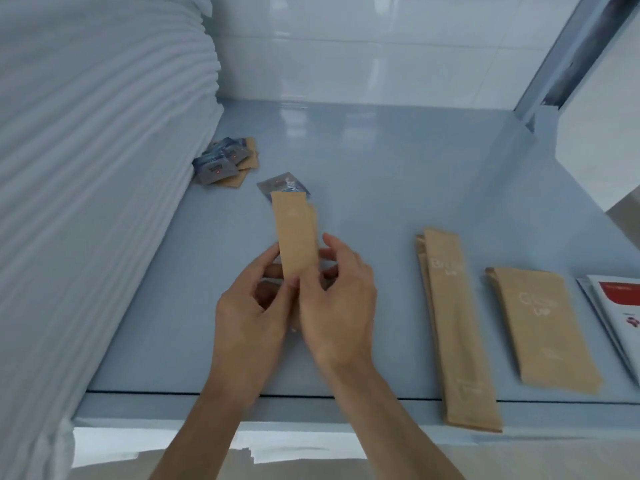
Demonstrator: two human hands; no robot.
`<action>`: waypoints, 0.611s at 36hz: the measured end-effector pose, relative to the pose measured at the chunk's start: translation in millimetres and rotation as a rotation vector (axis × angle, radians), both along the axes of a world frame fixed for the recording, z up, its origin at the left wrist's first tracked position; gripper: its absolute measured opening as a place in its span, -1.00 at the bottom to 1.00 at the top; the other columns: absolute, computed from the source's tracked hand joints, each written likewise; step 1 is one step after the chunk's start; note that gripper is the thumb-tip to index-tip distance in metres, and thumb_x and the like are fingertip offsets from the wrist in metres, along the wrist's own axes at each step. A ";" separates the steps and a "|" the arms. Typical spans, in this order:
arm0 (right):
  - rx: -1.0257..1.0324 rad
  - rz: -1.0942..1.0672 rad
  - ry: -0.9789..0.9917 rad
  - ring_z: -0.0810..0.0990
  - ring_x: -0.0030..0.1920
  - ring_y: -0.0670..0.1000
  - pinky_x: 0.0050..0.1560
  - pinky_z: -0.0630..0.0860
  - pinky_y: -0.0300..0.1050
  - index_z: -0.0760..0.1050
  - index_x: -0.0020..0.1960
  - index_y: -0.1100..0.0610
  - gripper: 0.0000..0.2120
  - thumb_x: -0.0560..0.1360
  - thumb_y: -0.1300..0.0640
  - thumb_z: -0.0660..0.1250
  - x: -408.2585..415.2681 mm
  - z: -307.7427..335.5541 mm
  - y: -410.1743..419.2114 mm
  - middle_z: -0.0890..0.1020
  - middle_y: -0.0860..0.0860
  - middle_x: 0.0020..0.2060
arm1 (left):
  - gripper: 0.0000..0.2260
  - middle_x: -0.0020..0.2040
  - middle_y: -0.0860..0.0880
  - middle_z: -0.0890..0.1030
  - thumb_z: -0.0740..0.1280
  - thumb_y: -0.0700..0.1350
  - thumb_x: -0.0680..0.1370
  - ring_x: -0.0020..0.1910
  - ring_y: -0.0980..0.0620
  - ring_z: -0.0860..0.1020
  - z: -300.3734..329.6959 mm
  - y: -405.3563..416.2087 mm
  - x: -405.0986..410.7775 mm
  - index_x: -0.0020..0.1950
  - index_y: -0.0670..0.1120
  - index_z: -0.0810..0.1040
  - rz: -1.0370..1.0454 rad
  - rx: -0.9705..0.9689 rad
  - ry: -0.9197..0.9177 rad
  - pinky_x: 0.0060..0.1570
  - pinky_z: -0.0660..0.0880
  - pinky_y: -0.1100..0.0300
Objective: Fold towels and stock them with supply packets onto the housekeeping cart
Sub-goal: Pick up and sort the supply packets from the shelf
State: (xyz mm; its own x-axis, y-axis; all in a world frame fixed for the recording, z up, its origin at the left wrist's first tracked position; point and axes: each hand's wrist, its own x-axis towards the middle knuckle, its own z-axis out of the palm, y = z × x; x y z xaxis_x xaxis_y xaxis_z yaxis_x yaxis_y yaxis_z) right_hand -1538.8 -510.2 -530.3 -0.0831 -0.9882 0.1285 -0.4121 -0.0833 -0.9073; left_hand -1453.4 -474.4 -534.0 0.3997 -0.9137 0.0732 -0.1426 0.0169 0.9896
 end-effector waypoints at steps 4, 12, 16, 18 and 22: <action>-0.056 0.013 0.052 0.52 0.09 -0.07 0.11 0.44 -0.19 0.54 0.28 0.05 -0.75 0.62 0.09 0.26 -18.5 4.9 13.7 0.58 -0.09 0.04 | -0.65 -0.11 0.01 0.69 0.42 -0.19 0.55 -0.22 -0.03 0.65 0.5 -0.4 -1.9 0.30 0.11 0.59 -0.027 0.043 0.013 -0.24 0.56 0.29; 0.098 0.060 0.394 0.57 0.12 0.01 0.17 0.47 -0.02 0.41 0.41 0.04 -0.64 0.63 0.08 0.19 -63.6 21.0 19.6 0.59 -0.01 0.13 | -0.87 -0.25 0.10 0.64 0.44 -0.06 0.53 -0.21 0.17 0.58 14.7 -1.3 -38.9 0.05 0.10 0.70 -0.146 0.135 -0.443 -0.19 0.48 0.34; 0.137 0.061 0.534 0.56 0.09 0.02 0.07 0.49 -0.09 0.45 0.33 0.03 -0.70 0.61 0.05 0.21 -71.0 32.6 18.7 0.57 -0.02 0.13 | -0.88 -0.32 0.09 0.60 0.41 0.05 0.54 -0.22 0.14 0.56 18.5 -2.5 -49.2 -0.11 0.06 0.71 -0.149 0.185 -0.453 -0.17 0.49 0.22; 0.189 0.062 0.568 0.58 0.07 0.04 0.04 0.50 -0.08 0.48 0.27 0.05 -0.74 0.61 0.05 0.22 -74.0 35.6 17.9 0.53 0.00 0.14 | -0.82 -0.28 0.03 0.56 0.41 0.06 0.54 -0.23 0.08 0.54 17.3 -2.6 -52.9 -0.14 -0.02 0.70 -0.148 0.215 -0.504 -0.14 0.49 0.15; 0.249 0.080 0.624 0.57 0.03 0.05 -0.01 0.49 -0.10 0.51 0.16 0.10 -0.80 0.61 0.09 0.20 -76.3 38.0 18.8 0.49 0.03 0.13 | -0.80 -0.23 -0.03 0.52 0.41 0.03 0.52 -0.23 0.00 0.53 19.0 -2.0 -55.5 -0.18 -0.08 0.66 -0.179 0.267 -0.572 -0.18 0.47 0.18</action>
State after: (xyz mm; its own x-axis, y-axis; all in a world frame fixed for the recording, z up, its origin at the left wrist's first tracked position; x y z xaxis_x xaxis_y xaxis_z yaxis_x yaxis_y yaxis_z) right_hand -1615.1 -491.4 -492.3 0.0070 -0.9946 -0.1038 -0.8662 0.0458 -0.4976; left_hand -1508.8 -476.4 -515.0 0.2046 -0.9788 -0.0094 -0.6654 -0.1462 0.7320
